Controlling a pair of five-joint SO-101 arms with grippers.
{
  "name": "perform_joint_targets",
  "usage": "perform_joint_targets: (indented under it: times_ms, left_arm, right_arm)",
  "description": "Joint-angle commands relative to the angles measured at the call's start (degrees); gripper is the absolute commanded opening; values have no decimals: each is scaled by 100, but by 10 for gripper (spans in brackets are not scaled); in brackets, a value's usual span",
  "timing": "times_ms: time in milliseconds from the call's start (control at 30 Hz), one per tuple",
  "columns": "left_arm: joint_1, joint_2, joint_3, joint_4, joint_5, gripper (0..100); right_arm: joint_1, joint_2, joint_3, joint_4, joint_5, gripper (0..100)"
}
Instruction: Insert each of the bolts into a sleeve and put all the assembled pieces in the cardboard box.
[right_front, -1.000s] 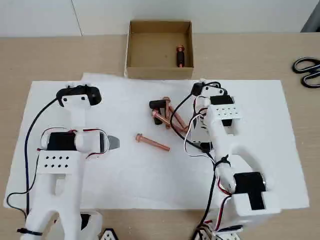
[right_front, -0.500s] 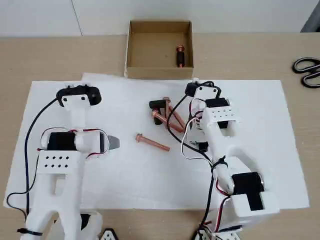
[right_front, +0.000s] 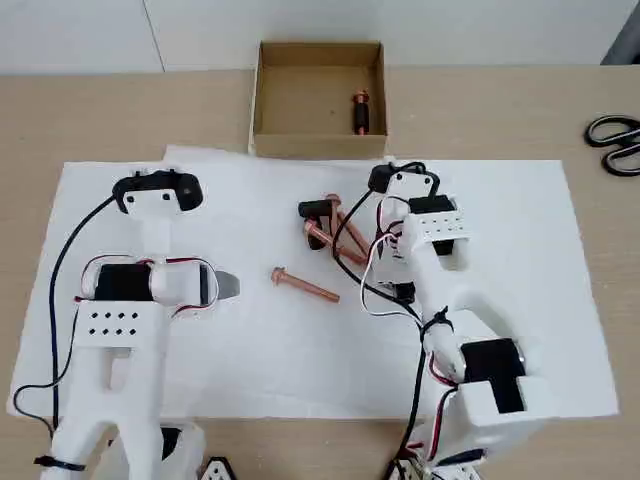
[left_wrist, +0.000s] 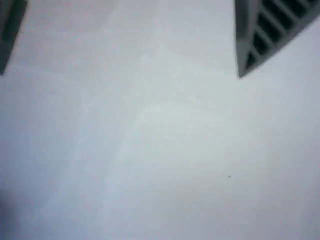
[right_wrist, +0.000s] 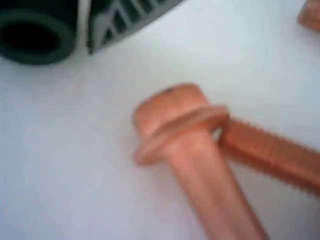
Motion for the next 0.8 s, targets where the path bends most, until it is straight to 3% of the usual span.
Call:
perform_joint_targets:
  times_ms: [0, 100, 367, 633, 767]
  left_arm:
    - [53, -18, -215, 18, 9, 280]
    - [53, -18, -215, 18, 9, 280]
    - [53, -18, -268, 18, 35, 280]
    - [26, 26, -1165, 527, 369, 280]
    - [9, 721, -1815, 774, 589, 280]
  right_arm:
    - [-48, 136, -97, -119, 44, 80]
    - [-48, 136, -97, -119, 70, 0]
    - [31, 22, -862, 989, 202, 2]
    - [101, -1385, -1811, 2308, 202, 2]
    - [101, -2132, -1881, 2598, 202, 2]
